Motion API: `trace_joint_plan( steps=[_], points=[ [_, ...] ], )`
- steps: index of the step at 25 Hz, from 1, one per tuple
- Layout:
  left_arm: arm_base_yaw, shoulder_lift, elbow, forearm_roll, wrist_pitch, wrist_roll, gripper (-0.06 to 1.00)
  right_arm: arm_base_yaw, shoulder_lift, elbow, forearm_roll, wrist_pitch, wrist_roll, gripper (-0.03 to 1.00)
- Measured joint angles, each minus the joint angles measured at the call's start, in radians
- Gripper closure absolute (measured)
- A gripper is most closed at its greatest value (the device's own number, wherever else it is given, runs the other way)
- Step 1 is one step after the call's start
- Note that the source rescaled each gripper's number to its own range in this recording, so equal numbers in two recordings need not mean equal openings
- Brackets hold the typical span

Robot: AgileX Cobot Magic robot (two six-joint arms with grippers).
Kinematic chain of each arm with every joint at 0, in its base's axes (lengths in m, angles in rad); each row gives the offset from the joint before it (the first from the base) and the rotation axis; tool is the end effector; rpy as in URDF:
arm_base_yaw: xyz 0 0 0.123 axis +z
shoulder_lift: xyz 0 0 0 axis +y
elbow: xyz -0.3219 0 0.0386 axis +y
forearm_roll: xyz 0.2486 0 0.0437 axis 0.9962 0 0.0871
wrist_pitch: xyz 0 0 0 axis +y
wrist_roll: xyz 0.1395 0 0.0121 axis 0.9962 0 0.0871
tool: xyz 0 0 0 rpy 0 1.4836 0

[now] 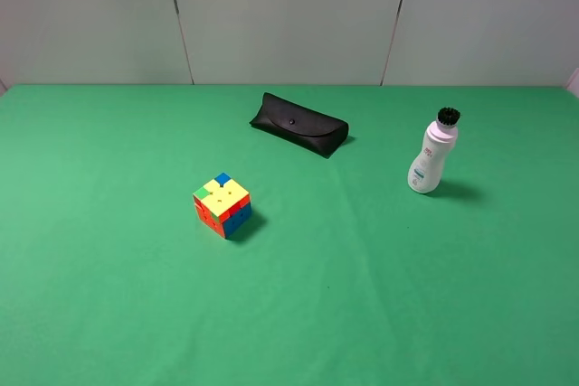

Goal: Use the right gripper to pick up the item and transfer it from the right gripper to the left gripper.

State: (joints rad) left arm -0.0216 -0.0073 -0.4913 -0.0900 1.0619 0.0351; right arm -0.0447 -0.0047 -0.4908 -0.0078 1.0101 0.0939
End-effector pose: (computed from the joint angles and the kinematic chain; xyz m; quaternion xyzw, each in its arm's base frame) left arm -0.0008 -0.0110 0.2527 0.0259 0.8527 -0.0414 0.5202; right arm 0.0032 -0.0011 0.2586 0.0583 0.8390 0.0094 0.5410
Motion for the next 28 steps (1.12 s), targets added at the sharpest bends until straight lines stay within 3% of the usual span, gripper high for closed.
trace_joint_plan(
  steps=[28],
  points=[
    [0.000, 0.000, 0.000, 0.000, -0.001, 0.000, 0.11, 0.000, 0.000, 0.000, 0.000, 0.001, 0.000, -0.03]
  ],
)
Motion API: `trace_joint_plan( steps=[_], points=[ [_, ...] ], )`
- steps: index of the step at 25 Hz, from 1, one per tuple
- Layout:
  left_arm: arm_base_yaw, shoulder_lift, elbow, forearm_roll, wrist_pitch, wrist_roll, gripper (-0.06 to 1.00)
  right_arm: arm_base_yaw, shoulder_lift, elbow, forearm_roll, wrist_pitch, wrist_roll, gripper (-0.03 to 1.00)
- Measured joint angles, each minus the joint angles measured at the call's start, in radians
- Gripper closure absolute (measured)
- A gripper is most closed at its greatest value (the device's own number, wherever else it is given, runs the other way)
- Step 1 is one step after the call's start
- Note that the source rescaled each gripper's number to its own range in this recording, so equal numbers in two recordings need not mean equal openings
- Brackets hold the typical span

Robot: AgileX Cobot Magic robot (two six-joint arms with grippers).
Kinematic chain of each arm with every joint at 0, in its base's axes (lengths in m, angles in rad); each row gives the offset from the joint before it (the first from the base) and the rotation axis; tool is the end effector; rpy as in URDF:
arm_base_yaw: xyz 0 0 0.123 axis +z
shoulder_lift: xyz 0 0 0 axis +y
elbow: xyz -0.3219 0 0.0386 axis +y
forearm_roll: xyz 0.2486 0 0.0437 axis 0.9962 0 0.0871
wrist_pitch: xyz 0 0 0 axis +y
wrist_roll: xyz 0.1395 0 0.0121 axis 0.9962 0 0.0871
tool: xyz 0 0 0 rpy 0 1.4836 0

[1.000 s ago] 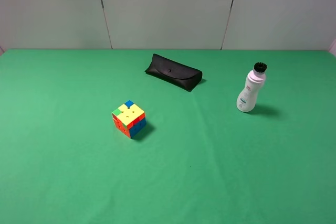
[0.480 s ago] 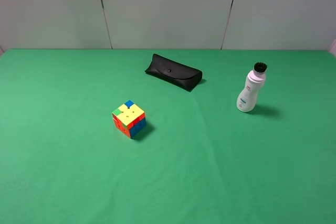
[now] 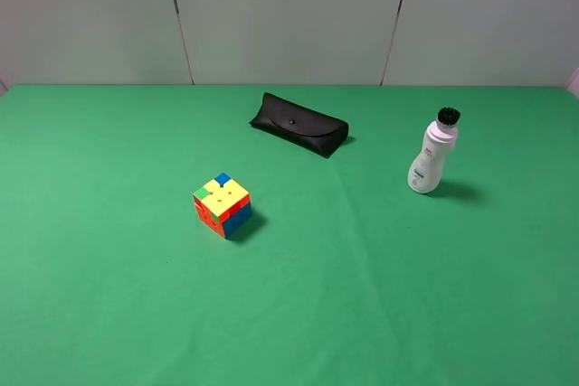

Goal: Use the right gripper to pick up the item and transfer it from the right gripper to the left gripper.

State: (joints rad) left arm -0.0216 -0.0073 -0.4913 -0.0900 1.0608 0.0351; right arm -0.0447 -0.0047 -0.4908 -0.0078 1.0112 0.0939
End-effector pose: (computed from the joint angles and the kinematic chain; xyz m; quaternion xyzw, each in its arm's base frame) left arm -0.0008 -0.0110 0.2528 0.0259 0.8524 -0.0414 0.5207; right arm 0.0031 -0.0011 0.2585 0.0583 0.8393 0.0094 0.5405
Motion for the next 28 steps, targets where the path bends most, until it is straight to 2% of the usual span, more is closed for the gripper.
trace_joint_plan(
  steps=[18, 22, 28],
  points=[
    [0.000, 0.000, 0.000, 0.000, 0.000, 0.000, 0.11, 0.000, 0.019, 0.000, 0.016, -0.001, 0.000, -0.03],
    [0.000, 0.000, 0.000, 0.000, 0.000, 0.000, 0.11, 0.000, 0.180, -0.029, 0.023, -0.016, 0.000, -0.03],
    [0.000, 0.000, 0.000, 0.000, 0.000, 0.000, 0.11, 0.000, 0.520, -0.143, 0.029, -0.097, 0.000, -0.03]
  ],
)
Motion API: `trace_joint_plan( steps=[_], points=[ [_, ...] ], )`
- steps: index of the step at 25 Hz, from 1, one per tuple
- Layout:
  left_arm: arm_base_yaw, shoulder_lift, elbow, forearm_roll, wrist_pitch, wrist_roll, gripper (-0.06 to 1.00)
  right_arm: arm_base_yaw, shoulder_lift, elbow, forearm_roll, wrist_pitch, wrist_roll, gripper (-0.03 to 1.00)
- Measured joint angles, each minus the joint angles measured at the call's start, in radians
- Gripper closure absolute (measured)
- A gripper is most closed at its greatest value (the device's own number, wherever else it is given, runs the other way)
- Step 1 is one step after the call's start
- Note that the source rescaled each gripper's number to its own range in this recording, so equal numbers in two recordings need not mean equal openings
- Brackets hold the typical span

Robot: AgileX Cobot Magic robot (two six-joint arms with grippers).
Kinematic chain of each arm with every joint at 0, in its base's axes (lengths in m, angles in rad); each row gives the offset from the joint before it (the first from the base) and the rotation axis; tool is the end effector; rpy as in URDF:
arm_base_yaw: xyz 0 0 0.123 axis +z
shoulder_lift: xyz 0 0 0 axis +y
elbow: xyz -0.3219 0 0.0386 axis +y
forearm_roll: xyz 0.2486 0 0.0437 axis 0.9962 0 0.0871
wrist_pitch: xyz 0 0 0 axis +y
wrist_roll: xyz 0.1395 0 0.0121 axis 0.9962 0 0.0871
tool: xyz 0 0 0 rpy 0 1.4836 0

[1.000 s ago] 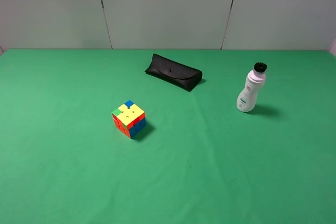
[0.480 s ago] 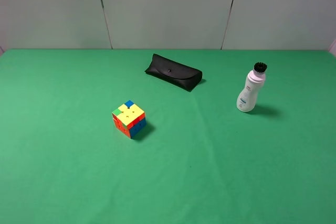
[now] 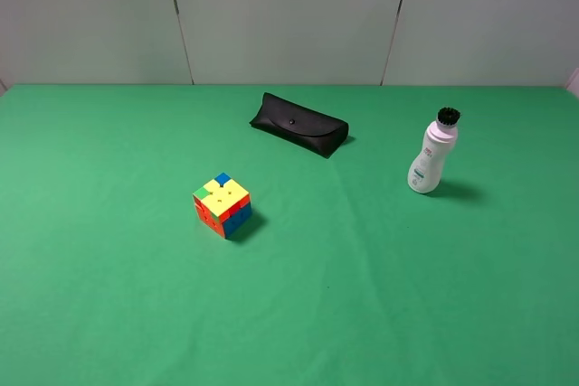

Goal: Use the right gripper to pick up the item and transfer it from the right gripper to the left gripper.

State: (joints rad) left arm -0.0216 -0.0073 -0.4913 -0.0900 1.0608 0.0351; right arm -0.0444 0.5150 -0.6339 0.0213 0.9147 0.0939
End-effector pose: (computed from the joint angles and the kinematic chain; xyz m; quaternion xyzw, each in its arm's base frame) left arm -0.0008 -0.0110 0.2528 0.0259 0.8524 -0.0414 0.5207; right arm 0.0868 -0.0015 0.2968 0.0651 0.9061 0.0207 0.4175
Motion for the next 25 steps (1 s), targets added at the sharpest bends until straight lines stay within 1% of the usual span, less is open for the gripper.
trace_joint_plan(
  steps=[3, 5, 9, 12, 15, 19, 22, 25],
  points=[
    [0.000, 0.000, 0.000, 0.000, 0.000, 0.000, 0.11, 0.001, 0.173, -0.059, 0.002, -0.046, 0.000, -0.03],
    [0.000, 0.000, 0.000, 0.000, 0.000, 0.000, 0.11, 0.025, 0.295, -0.110, 0.000, -0.069, 0.000, -0.03],
    [0.000, 0.000, 0.000, 0.000, 0.000, 0.000, 0.11, 0.129, 0.524, -0.235, 0.000, -0.092, 0.014, -0.03],
    [0.000, 0.000, 0.000, 0.000, 0.000, 0.000, 0.11, 0.203, 0.687, -0.356, 0.000, -0.093, 0.016, -0.03],
    [0.000, 0.000, 0.000, 0.000, 0.000, 0.000, 0.11, 0.252, 0.818, -0.470, 0.000, -0.092, 0.016, -0.03],
    [0.000, 0.000, 0.000, 0.000, 0.000, 0.000, 0.11, 0.268, 0.980, -0.608, 0.002, -0.051, 0.016, -0.03],
    [0.000, 0.000, 0.000, 0.000, 0.000, 0.000, 0.11, 0.268, 1.084, -0.680, 0.001, 0.007, 0.021, -0.03],
    [0.000, 0.000, 0.000, 0.000, 0.000, 0.000, 0.11, 0.268, 1.165, -0.726, 0.001, 0.045, 0.021, -0.03]
  ],
)
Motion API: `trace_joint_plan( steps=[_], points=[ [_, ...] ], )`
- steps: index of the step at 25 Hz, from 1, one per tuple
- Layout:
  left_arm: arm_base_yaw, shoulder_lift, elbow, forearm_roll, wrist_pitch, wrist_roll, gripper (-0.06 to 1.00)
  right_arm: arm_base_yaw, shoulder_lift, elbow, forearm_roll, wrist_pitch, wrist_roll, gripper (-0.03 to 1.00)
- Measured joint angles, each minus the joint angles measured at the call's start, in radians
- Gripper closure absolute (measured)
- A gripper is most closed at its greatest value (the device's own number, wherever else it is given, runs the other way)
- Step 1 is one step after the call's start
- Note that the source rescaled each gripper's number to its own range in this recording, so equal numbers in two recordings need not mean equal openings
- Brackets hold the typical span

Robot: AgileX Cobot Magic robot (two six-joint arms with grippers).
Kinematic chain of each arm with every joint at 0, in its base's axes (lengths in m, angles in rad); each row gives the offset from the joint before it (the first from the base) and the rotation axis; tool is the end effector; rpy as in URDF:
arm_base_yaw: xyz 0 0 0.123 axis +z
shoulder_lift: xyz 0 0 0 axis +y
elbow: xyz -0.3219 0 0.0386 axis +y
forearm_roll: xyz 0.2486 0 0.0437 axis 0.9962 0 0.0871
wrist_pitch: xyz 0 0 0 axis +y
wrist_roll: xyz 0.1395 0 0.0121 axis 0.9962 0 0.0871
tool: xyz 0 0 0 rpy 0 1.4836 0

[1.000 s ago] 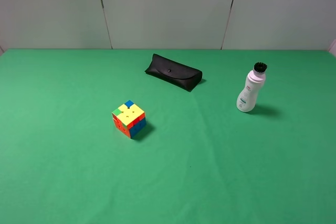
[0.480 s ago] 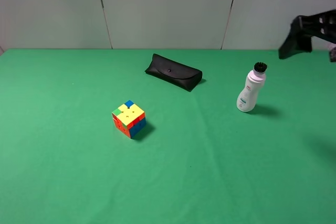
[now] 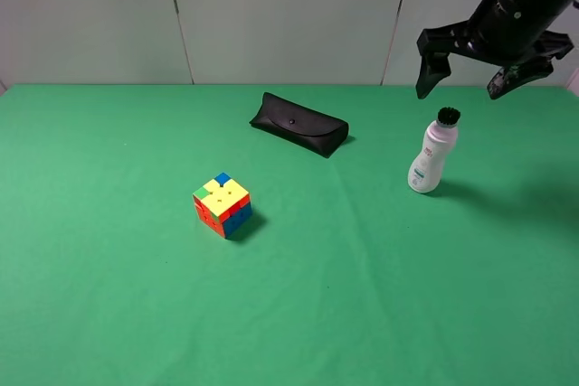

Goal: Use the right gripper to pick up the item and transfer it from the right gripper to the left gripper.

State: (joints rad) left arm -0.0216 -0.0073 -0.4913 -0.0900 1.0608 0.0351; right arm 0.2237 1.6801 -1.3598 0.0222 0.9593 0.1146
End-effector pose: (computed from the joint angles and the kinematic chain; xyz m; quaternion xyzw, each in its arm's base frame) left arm -0.0008 -0.0110 0.2528 0.0259 0.8524 -0.0414 0.5207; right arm 0.3649 0.0856 0.2718 -0.0490 0.9809 0.0416 0.1837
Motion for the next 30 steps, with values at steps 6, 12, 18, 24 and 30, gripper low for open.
trace_joint_plan(
  steps=[6, 12, 18, 24, 30],
  points=[
    [0.000, 0.000, 0.000, 0.000, 0.000, 0.000, 0.11, 0.000, 0.093, -0.025, 0.001, 0.034, 0.008, -0.03],
    [0.000, 0.000, 0.000, 0.000, 0.000, 0.000, 0.11, 0.000, 0.156, -0.025, 0.031, 0.037, 0.044, -0.03],
    [0.000, 0.000, 0.000, 0.000, 0.000, 0.000, 0.11, 0.000, 0.202, -0.025, 0.037, 0.034, 0.044, -0.03],
    [0.000, 0.000, 0.000, 0.000, 0.000, 0.000, 0.11, 0.000, 0.237, -0.025, 0.037, 0.034, 0.044, -0.03],
    [0.000, 0.000, 0.000, 0.000, 0.000, 0.000, 0.11, 0.000, 0.247, -0.028, 0.037, 0.041, 0.044, -0.03]
  ],
)
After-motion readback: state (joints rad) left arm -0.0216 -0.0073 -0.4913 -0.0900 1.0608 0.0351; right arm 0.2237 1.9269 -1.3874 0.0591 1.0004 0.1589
